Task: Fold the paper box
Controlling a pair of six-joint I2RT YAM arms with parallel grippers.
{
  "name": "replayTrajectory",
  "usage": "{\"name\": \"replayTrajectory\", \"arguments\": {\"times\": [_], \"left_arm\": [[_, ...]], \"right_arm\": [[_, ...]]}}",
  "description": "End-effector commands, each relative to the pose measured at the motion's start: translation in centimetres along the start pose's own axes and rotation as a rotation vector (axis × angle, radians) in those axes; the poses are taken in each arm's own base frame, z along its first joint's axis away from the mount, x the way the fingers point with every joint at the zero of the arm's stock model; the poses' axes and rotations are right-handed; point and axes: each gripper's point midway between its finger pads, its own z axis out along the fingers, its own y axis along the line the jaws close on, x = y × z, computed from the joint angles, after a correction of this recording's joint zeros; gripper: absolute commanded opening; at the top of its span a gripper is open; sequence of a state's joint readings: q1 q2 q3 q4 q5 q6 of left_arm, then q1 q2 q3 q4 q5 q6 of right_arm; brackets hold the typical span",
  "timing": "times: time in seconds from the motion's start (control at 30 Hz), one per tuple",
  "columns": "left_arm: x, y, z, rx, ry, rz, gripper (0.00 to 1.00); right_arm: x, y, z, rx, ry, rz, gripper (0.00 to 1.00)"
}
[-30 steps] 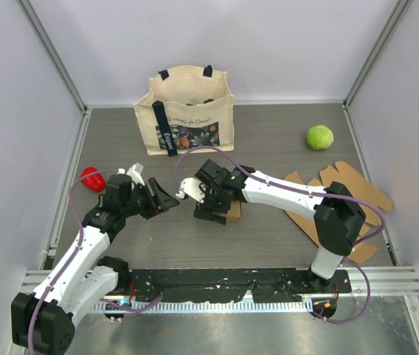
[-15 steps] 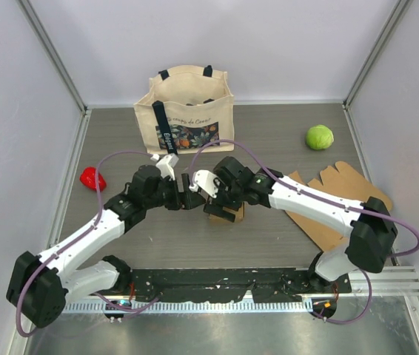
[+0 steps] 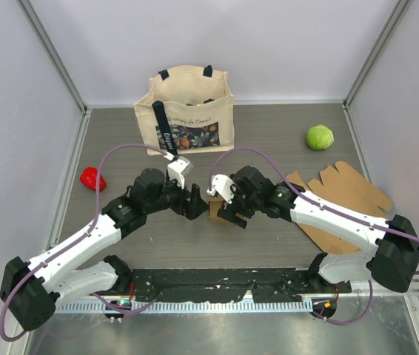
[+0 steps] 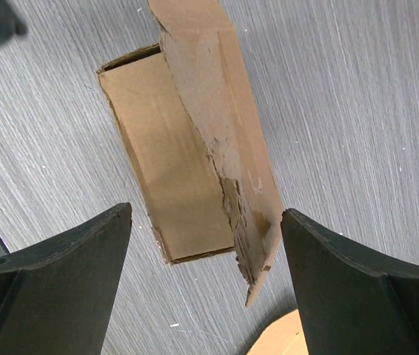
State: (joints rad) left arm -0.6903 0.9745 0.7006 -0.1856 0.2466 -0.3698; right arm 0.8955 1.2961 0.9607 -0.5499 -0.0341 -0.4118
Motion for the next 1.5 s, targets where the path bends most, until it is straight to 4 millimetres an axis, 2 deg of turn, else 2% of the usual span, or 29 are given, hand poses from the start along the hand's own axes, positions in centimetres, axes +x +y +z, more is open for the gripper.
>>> {"name": "replayTrajectory", "arguments": {"times": [0.0,0.07,0.1,0.13,0.2,0.27,0.33,0.57,0.67,0.7,0.8,0.9,0.97,1.0,1.07,1.2,1.3,1.4,1.47], "left_arm": [[-0.4,-1.7,0.7,0.073,0.022,0.269,0.82],[-0.3,-1.8,1.3,0.079,0.055,0.310,0.80],[0.9,-1.2,2.0,0.073,0.118,0.336,0.78],[0.5,-1.3,2.2,0.076,0.125,0.350,0.76],[0.9,-1.3,2.8,0.090,0.149,0.367,0.69],[1.1,-0.6,3.6,0.061,0.165,0.368,0.60],[1.0,-0.1,4.0,0.038,0.171,0.371,0.56],[1.4,0.7,4.2,-0.006,0.185,0.356,0.45],[1.4,0.9,4.1,-0.017,0.186,0.352,0.43],[1.5,1.0,4.1,-0.021,0.191,0.350,0.45],[1.6,1.3,3.9,-0.040,0.195,0.345,0.59],[1.6,1.5,3.9,-0.047,0.194,0.352,0.59],[1.6,1.5,4.0,-0.044,0.190,0.355,0.57],[1.5,1.4,4.1,-0.042,0.187,0.356,0.56],[1.4,1.3,4.2,-0.037,0.189,0.354,0.52],[1.5,1.4,4.4,-0.039,0.203,0.351,0.49],[1.8,1.3,4.5,-0.030,0.216,0.344,0.45],[1.7,1.1,4.6,-0.028,0.220,0.333,0.35],[1.3,1.0,4.4,-0.031,0.215,0.326,0.33]], "right_arm": [[-2.0,-0.5,-0.7,0.030,-0.115,0.015,0.87],[-1.8,-0.6,-0.5,0.034,-0.104,0.014,0.87],[-1.7,-0.6,-0.5,0.037,-0.101,0.008,0.87],[-1.6,-0.7,-0.5,0.039,-0.100,0.006,0.87],[-1.6,-0.7,-0.5,0.034,-0.101,0.009,0.87],[-1.7,-0.9,-0.4,0.037,-0.105,0.018,0.87],[-1.7,-1.1,-0.3,0.046,-0.108,0.032,0.87],[-2.2,-1.4,-0.8,0.074,-0.152,0.088,0.86],[-2.4,-2.2,-1.1,0.116,-0.181,0.140,0.86],[-2.6,-2.2,-1.6,0.123,-0.202,0.154,0.86],[-3.0,-2.8,-2.7,0.152,-0.271,0.231,0.86],[-3.6,-3.1,-3.7,0.165,-0.325,0.318,0.87],[-3.6,-3.1,-4.1,0.169,-0.362,0.364,0.87],[-3.0,-3.6,-4.0,0.211,-0.352,0.416,0.87],[-2.9,-4.5,-4.2,0.266,-0.376,0.464,0.87],[-2.1,-4.9,-3.4,0.307,-0.398,0.578,0.87],[-2.0,-4.4,-3.0,0.285,-0.406,0.564,0.86],[-1.8,-4.7,-3.0,0.310,-0.420,0.573,0.85],[-1.7,-5.0,-3.0,0.328,-0.423,0.573,0.84]]}}
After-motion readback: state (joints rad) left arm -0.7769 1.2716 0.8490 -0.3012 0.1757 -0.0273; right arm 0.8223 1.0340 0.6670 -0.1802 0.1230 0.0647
